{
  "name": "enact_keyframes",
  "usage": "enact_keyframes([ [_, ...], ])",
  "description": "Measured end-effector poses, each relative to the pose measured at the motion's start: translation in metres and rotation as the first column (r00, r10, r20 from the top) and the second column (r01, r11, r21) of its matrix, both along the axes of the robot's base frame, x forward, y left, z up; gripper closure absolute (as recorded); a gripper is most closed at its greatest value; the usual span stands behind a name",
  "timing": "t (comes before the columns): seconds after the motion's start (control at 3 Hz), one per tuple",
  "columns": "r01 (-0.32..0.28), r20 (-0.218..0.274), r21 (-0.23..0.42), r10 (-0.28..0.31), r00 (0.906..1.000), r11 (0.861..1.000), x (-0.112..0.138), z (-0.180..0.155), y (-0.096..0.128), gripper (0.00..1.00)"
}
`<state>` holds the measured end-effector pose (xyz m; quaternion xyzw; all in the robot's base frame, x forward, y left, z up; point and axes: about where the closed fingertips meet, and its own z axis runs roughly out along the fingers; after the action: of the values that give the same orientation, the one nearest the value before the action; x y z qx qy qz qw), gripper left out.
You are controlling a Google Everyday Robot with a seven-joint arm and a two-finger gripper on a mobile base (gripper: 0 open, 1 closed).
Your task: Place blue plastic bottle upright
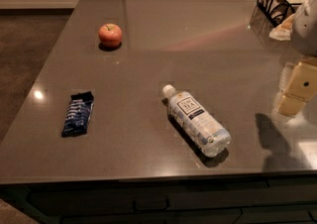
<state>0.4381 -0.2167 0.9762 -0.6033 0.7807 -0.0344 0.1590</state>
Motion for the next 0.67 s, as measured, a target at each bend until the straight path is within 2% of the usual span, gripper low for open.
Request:
enact_keyframes([
  [0.67, 0.012, 0.009, -0.023, -0.012, 0.9999, 1.000, -0.0001, -0.0001, 0.0089, 0.00],
])
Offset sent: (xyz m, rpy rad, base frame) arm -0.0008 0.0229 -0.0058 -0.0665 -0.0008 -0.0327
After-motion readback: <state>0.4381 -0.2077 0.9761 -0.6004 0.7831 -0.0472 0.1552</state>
